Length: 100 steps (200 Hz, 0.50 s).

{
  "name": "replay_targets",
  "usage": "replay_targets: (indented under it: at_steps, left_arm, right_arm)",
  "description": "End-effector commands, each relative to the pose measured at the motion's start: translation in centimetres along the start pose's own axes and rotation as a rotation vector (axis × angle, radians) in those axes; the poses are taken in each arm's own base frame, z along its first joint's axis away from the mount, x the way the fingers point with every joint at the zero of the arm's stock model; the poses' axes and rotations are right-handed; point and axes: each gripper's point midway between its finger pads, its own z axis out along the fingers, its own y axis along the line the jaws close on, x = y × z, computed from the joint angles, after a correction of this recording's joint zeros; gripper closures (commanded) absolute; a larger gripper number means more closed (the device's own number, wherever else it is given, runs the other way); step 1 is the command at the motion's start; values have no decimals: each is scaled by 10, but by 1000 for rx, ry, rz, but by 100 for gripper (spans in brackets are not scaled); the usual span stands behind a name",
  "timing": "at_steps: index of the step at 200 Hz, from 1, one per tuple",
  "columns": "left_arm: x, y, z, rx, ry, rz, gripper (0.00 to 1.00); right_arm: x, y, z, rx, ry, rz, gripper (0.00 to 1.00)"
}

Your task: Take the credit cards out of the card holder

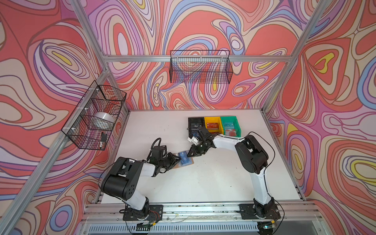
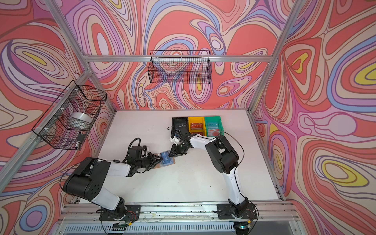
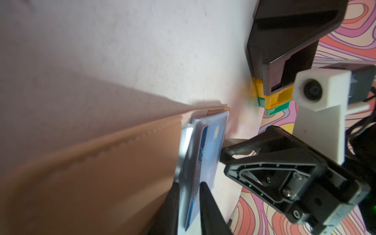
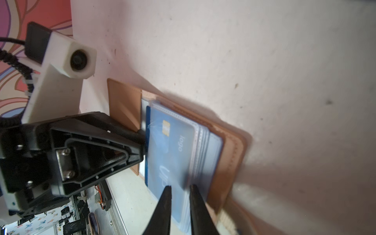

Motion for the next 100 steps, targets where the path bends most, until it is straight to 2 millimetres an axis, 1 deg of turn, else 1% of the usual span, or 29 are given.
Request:
replay_targets:
  at_steps: [1, 56, 100]
  left_arm:
    - [2, 7, -7, -27, -5, -4, 77]
    - [-1, 3, -17, -46, -16, 20, 76]
    - [-3, 5, -13, -29, -4, 19, 75]
  right_arm:
    - [2, -13, 7, 40, 26, 13, 80]
    - [-8, -5, 3, 31, 9, -6, 81]
    - [-13, 5, -1, 8, -6, -18, 82]
